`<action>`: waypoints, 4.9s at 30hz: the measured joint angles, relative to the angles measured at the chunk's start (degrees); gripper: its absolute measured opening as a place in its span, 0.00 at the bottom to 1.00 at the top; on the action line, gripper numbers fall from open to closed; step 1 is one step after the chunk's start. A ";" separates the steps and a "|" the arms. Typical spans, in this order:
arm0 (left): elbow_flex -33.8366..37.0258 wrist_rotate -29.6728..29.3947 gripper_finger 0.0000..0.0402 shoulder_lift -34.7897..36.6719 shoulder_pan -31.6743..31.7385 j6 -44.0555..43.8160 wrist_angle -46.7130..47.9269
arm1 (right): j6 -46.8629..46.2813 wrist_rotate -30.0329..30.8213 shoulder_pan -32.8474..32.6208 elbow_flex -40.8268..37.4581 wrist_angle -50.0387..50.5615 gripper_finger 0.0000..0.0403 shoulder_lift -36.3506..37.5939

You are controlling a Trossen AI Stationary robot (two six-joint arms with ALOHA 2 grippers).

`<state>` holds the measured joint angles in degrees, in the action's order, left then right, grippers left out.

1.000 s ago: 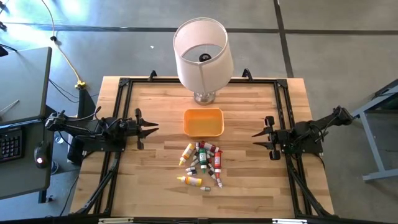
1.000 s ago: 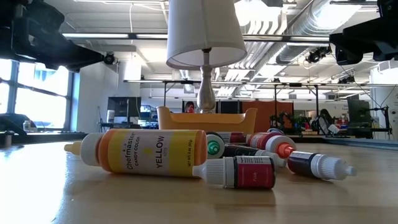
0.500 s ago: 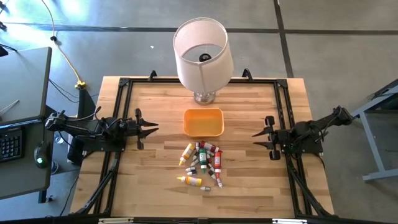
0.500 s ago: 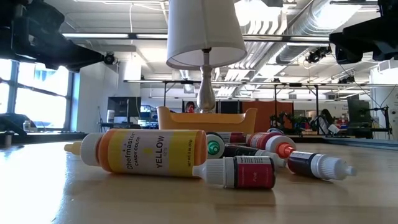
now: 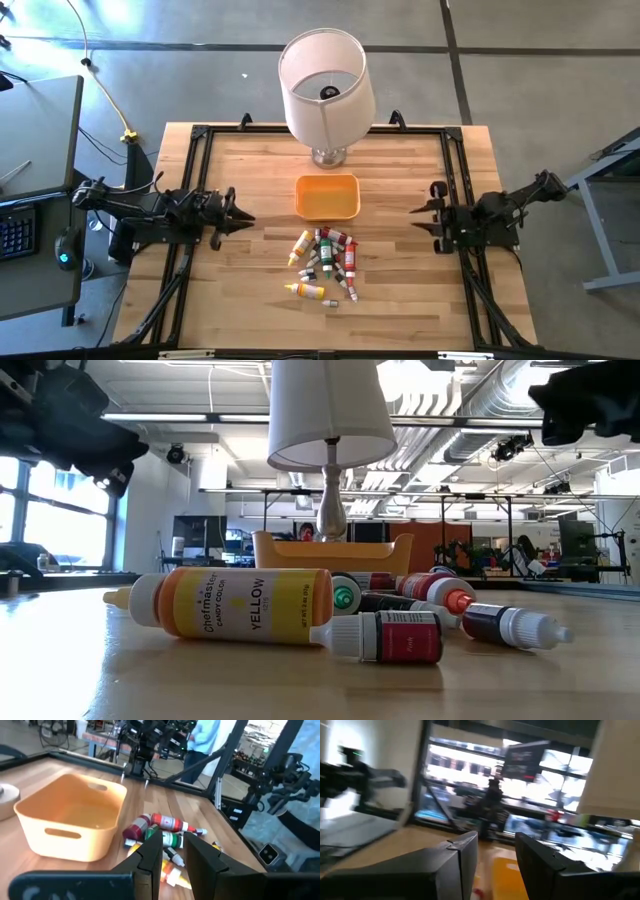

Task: Pick & Place food coloring
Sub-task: Put the yellow food coloring bottle into the yellow bin

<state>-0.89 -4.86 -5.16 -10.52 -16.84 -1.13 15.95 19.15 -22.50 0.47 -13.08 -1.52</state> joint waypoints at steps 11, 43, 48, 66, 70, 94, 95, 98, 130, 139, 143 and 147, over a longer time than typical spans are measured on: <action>0.00 -1.30 0.18 -0.57 0.00 -5.94 -1.50 | 5.50 2.26 0.02 0.00 -6.97 0.31 -0.05; -44.18 2.31 0.37 -59.84 -0.01 -23.33 26.92 | -9.54 12.75 0.00 14.29 -19.68 0.31 -50.54; -44.37 5.97 0.37 -68.75 -0.02 -30.04 26.71 | -7.00 12.86 0.00 16.06 -19.77 0.31 -53.86; -44.44 4.84 0.37 -79.94 -5.42 -40.66 15.40 | -0.05 20.13 0.01 16.17 -19.73 0.31 -54.40; -44.44 0.51 0.37 -80.16 -6.03 -40.72 15.21 | 1.55 20.14 0.00 16.17 -20.17 0.31 -54.40; -44.41 -3.26 0.37 -87.33 -6.12 -35.65 9.19 | 3.64 19.92 0.02 16.20 -21.55 0.31 -54.40; -44.45 -3.63 0.37 -87.86 -6.12 -34.44 9.21 | 3.19 19.91 0.02 16.20 -21.55 0.31 -54.40; -44.46 -3.76 0.37 -89.55 -6.12 -30.83 8.76 | 2.27 19.91 0.02 16.20 -21.51 0.31 -54.40; -74.87 -14.32 0.28 -86.72 -3.26 -5.25 50.62 | 2.22 11.98 1.60 16.20 -23.02 0.31 -54.41; -79.73 -11.18 0.28 -87.03 6.89 9.63 49.14 | 0.41 4.57 8.10 18.08 -37.31 0.31 -66.06; -79.73 -8.65 0.28 -87.04 9.74 11.37 46.75 | -0.43 4.72 11.46 23.05 -37.29 0.31 -75.09; -79.73 -7.27 0.28 -87.04 10.36 12.79 46.14 | 0.85 6.20 13.11 29.56 -37.30 0.31 -82.33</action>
<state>-80.62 -12.13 -92.20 -0.16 -4.05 45.01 16.80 25.36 -9.40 30.03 -50.38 -83.85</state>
